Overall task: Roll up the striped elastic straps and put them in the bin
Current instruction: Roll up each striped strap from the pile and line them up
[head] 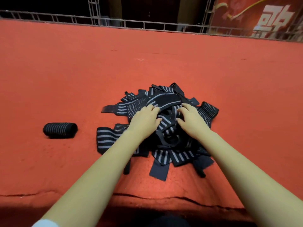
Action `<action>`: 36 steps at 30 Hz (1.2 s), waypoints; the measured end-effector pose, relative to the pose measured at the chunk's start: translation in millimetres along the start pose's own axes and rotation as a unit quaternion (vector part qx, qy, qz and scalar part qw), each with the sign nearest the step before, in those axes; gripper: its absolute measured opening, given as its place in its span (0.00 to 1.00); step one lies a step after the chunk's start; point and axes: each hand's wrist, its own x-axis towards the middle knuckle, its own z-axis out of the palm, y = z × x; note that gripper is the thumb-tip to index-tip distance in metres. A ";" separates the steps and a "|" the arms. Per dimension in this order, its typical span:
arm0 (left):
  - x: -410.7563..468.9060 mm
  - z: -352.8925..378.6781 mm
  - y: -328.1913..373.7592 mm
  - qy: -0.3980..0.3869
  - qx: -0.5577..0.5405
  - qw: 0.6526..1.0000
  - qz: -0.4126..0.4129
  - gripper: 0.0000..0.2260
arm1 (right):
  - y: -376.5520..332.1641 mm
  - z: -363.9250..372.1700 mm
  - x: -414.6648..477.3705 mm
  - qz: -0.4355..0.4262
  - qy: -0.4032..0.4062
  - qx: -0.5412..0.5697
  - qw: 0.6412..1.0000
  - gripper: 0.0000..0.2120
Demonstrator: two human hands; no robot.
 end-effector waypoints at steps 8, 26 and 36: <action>-8.8 17.4 2.8 0.033 -0.035 0.999 -0.005 0.15 | 27.8 7.9 -11.4 0.107 0.117 0.148 0.976 0.29; 3.5 0.3 93.6 -0.021 -0.159 0.984 -0.073 0.16 | 4.1 -27.4 -123.1 -0.178 0.033 0.062 0.982 0.14; -29.5 -2.9 79.7 -0.006 -0.215 0.975 -0.058 0.08 | 52.0 -31.1 -74.5 -0.028 0.070 0.167 0.983 0.08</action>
